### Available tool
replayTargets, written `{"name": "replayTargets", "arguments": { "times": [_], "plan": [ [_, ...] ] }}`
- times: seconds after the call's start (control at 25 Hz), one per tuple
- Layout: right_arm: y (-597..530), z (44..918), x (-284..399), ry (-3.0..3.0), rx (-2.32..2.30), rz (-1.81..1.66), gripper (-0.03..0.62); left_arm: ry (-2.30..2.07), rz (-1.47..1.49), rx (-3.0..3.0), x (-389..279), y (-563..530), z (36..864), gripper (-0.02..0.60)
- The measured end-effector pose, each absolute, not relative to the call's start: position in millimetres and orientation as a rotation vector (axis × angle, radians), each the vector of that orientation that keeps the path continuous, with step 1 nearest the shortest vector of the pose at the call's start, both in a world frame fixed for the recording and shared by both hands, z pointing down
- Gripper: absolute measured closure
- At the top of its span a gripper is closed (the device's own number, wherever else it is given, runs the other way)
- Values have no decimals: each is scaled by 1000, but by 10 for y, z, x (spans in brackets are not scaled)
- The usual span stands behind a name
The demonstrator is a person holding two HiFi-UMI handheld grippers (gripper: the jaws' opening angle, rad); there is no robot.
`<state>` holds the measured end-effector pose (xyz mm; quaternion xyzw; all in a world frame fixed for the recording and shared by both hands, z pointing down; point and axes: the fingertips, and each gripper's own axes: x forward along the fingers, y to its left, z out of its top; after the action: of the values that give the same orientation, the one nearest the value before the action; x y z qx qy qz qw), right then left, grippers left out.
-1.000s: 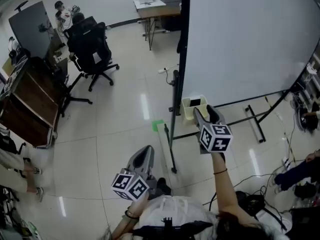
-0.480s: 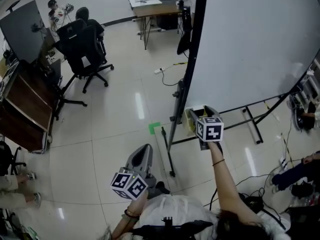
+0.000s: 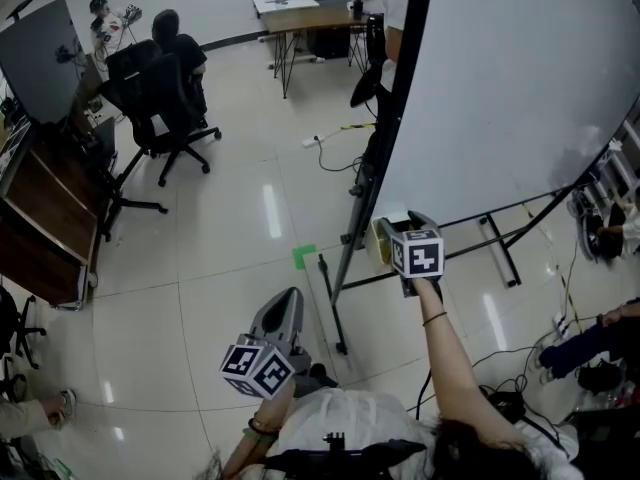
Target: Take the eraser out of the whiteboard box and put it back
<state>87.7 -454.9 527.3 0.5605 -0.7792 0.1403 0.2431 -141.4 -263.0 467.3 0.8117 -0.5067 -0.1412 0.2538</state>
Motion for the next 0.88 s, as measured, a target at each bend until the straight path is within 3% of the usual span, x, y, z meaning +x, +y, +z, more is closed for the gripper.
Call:
{"name": "replayTargets", "arguments": {
  "times": [0.28,0.88],
  "plan": [
    [-4488,5082,889,-2140,1624,349,318,-1336,-384,2217,-1475,-2643,4693,595],
    [-3779,3701,982,-2327,1826,95,318,-1203,-330,2268,-1260,-2555,4802,595]
  ]
}}
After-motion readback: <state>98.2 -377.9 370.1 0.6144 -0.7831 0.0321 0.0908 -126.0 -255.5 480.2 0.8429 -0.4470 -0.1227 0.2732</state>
